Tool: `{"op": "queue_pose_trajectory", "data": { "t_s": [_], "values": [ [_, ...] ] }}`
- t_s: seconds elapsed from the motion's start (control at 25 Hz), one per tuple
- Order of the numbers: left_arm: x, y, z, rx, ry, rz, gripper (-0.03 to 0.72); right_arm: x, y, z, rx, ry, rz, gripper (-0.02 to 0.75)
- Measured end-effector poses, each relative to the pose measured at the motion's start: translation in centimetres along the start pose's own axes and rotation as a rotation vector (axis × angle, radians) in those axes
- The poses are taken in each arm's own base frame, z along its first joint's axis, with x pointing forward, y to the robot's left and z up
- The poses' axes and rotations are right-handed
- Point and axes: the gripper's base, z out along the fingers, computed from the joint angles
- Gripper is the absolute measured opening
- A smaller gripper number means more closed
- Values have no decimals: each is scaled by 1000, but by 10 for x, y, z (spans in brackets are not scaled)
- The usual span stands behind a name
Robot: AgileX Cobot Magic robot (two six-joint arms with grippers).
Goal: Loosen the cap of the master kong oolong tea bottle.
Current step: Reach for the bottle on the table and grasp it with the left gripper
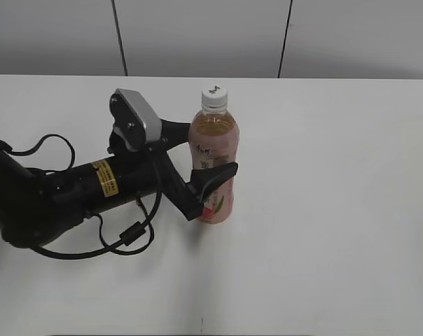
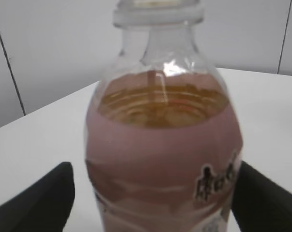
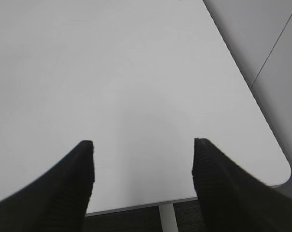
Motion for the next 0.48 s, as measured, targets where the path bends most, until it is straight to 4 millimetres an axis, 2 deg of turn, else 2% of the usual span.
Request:
{"op": "queue_pose_trajectory", "data": {
  "t_s": [0.32,0.48],
  "values": [
    [-5,3,7,-2,-5,11,567,0,0,0,0,0,0,483],
    [-4,2,8,6,4,14,481,0,0,0,0,0,0,483]
  ]
}}
